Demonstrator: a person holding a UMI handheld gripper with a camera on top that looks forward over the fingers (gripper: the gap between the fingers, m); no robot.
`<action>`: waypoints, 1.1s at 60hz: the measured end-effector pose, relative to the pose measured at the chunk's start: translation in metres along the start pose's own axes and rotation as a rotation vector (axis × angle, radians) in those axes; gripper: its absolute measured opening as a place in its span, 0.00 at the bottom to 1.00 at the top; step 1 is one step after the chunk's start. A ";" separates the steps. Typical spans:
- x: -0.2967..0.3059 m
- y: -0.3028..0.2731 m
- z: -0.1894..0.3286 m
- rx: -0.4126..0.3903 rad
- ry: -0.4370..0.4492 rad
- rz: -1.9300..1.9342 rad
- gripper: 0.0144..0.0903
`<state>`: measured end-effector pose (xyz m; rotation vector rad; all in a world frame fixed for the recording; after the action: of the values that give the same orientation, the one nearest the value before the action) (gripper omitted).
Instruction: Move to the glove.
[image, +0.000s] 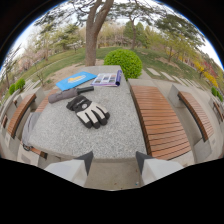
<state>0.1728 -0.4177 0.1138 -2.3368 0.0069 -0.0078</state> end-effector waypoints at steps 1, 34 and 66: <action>-0.001 0.000 0.000 0.001 0.001 0.002 0.92; -0.134 -0.022 0.077 -0.040 -0.039 0.015 0.93; -0.143 -0.088 0.225 -0.020 0.089 0.036 0.93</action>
<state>0.0320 -0.1934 0.0203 -2.3546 0.0936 -0.0939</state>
